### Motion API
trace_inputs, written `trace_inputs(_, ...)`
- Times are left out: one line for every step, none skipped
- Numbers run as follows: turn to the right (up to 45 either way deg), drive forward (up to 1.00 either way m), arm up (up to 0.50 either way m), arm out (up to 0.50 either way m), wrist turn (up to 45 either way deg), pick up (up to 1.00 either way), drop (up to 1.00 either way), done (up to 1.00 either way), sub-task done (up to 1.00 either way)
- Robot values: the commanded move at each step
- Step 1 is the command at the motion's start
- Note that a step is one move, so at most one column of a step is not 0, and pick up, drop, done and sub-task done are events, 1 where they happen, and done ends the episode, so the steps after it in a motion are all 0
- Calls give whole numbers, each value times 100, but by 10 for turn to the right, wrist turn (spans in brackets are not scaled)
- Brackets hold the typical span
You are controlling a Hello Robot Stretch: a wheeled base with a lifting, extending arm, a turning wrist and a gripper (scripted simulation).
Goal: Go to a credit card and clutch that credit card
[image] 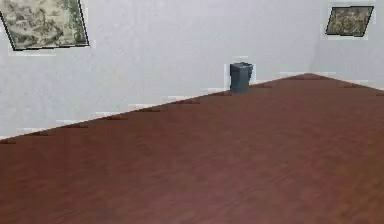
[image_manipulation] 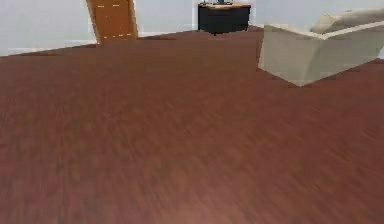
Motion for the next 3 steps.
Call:
trace_inputs(450,0,0,0,0,0,0,0,0)
trace_inputs(450,0,0,0,0,0,0,0,0)
trace_inputs(0,100,0,0,0,0,0,0,0)
